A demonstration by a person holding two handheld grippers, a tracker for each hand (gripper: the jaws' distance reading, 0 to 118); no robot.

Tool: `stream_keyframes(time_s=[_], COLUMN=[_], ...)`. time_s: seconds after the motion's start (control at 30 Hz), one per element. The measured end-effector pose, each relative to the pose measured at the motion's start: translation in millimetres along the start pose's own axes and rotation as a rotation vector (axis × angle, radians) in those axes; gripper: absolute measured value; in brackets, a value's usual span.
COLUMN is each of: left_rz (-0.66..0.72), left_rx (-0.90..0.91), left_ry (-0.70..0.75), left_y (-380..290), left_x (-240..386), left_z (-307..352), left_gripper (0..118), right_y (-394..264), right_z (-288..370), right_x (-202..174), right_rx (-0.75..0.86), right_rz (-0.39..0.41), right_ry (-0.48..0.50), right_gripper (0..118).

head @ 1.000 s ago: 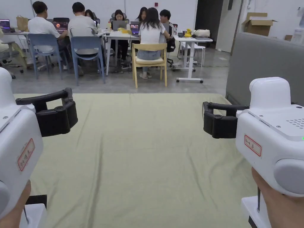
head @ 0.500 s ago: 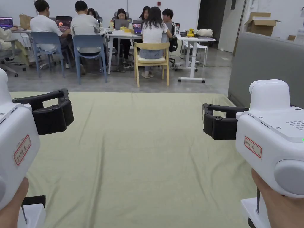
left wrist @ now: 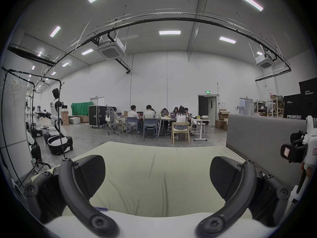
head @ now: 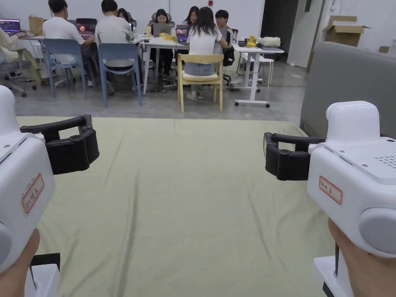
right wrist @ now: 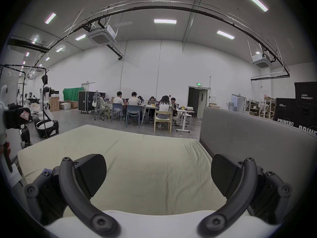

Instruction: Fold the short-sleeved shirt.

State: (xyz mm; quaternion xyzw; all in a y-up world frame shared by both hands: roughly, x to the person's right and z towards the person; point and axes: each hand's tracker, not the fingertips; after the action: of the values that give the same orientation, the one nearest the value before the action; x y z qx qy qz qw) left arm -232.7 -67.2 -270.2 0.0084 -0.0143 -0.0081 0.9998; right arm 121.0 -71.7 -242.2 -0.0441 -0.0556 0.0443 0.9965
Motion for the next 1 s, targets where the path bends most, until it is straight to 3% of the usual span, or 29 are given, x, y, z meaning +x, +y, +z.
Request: stream_keyframes(time_s=[1.0], left_rz=[0.013], left_rx=[-0.014], left_ry=[0.002], left_y=[-3.1], left_x=[-1.3], left_z=[-2.3], left_gripper=[118], right_y=[-0.4], right_z=[1.3], right_x=[2.0], right_rx=[-0.006], right_rz=[-0.007], right_ry=[0.003], right_gripper=[118])
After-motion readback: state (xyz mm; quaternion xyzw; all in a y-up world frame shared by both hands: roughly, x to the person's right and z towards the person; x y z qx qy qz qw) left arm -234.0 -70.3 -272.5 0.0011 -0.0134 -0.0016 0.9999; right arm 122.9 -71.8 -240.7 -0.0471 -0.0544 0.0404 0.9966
